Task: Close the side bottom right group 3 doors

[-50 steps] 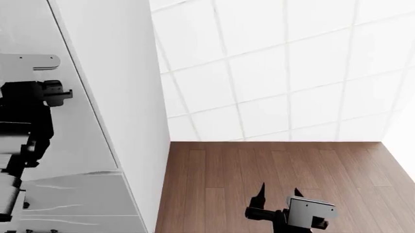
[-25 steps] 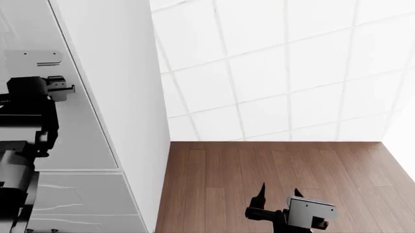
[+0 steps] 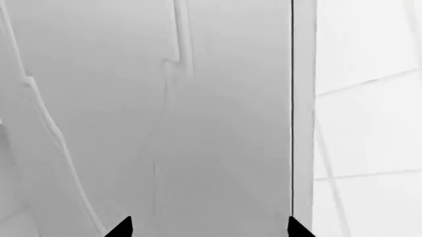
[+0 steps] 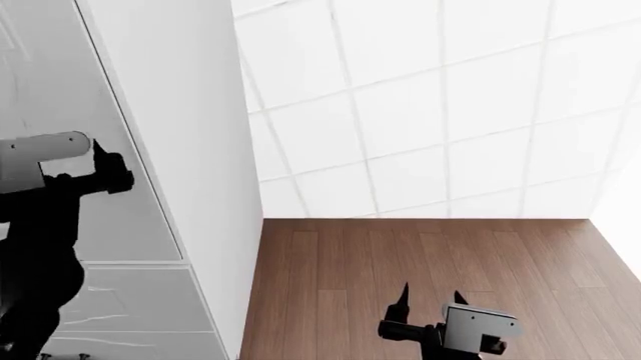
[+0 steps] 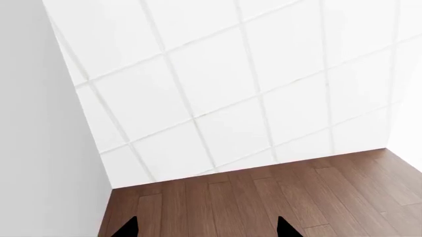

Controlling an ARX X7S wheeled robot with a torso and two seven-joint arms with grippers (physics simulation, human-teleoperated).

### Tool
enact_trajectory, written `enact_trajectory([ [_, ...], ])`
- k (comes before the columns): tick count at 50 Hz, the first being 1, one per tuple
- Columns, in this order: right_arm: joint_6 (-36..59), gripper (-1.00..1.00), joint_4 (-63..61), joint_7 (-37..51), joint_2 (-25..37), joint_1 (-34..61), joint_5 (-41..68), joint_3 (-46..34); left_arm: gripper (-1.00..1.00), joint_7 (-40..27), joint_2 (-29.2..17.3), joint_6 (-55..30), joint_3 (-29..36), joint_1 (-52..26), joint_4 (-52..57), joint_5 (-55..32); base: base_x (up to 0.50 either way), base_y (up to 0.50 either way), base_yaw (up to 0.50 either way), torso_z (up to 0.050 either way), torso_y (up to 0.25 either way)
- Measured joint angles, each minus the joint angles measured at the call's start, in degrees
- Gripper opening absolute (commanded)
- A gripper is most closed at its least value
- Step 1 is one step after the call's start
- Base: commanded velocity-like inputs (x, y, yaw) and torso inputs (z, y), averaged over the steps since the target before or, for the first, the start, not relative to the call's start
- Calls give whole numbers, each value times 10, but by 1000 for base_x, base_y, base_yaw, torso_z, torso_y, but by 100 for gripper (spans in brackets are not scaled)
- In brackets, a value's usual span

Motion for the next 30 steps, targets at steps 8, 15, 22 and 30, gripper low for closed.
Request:
enact_trajectory([
  [8, 0, 100, -1, 2, 1, 0, 0, -2, 100, -20, -18, 47, -13, 191, 179, 8, 0, 0, 0, 0, 0],
  [15, -1, 100, -4, 3, 3, -1, 0, -3, 100, -9, 6, 86, 21, 269, 215, 42, 0, 0, 0, 0, 0],
  [22, -2, 100, -7, 4, 4, -2, 0, -4, 100, 16, 54, 138, 61, 294, 168, 83, 0, 0, 0, 0, 0],
  [30, -4, 100, -9, 4, 5, -4, 0, -6, 100, 45, 106, 201, 93, 301, 92, 117, -31, 0, 0, 0, 0],
])
